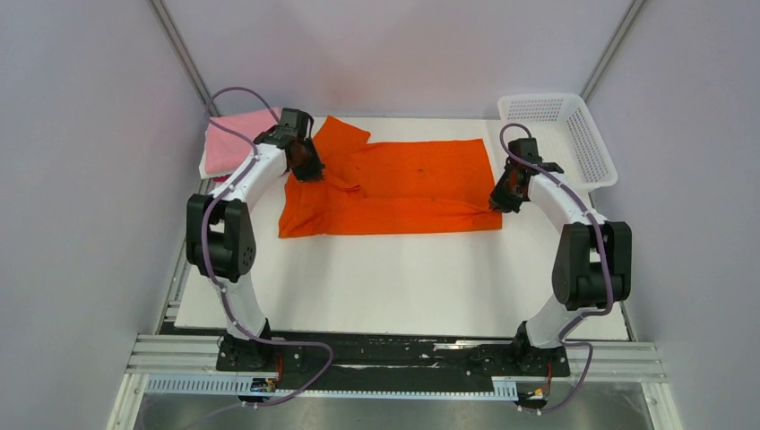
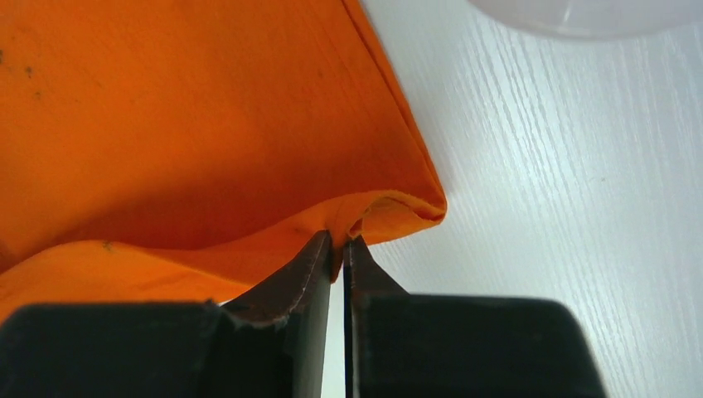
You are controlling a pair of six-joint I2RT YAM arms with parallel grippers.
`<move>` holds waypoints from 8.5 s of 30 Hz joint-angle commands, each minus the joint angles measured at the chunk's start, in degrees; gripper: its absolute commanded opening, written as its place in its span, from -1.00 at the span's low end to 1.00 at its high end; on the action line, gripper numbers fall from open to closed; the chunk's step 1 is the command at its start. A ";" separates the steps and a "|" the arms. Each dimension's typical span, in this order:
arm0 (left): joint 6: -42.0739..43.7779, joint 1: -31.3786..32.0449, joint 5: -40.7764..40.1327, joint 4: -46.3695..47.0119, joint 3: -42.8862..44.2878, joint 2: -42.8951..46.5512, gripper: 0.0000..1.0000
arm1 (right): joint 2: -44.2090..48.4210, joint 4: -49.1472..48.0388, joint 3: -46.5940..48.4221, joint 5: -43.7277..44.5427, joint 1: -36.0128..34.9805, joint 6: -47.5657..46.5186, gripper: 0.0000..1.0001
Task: Fold and stack the t-shirts
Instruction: Fold the flattened tshirt in 1/3 of the way, then grab the side of the flattened tshirt furthest away from the robot with both arms, then fold the other side of the tshirt into a rectangle
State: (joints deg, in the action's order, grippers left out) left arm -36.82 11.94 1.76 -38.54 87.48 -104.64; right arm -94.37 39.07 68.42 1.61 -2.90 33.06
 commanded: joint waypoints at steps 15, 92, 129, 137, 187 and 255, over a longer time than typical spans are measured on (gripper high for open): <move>4.50 -2.96 4.28 -1.95 17.71 -12.12 1.00 | 2.32 -7.63 1.34 1.67 -1.89 0.01 0.65; 5.52 9.75 -9.72 -4.20 -14.28 18.11 1.00 | 36.64 -2.31 -23.72 10.84 -19.08 10.34 1.00; 14.42 4.17 -13.31 -8.53 27.28 -31.02 0.02 | 30.74 -3.52 -25.62 12.59 -15.14 6.82 1.00; 14.86 4.44 -11.53 -7.35 26.10 -29.79 -0.60 | 31.28 -3.56 -24.61 14.48 -14.38 7.42 1.00; 11.31 8.36 -8.66 3.05 -6.56 8.63 -1.00 | -22.90 14.15 17.59 31.60 -10.30 9.76 -0.28; -17.08 19.36 -0.42 -27.49 -48.36 59.68 -0.07 | 15.22 17.34 -13.79 23.43 -16.20 11.11 -0.40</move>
State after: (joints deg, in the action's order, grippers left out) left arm -49.12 30.17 0.10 -61.34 40.01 -45.43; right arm -78.70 50.35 53.25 21.28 -18.74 40.40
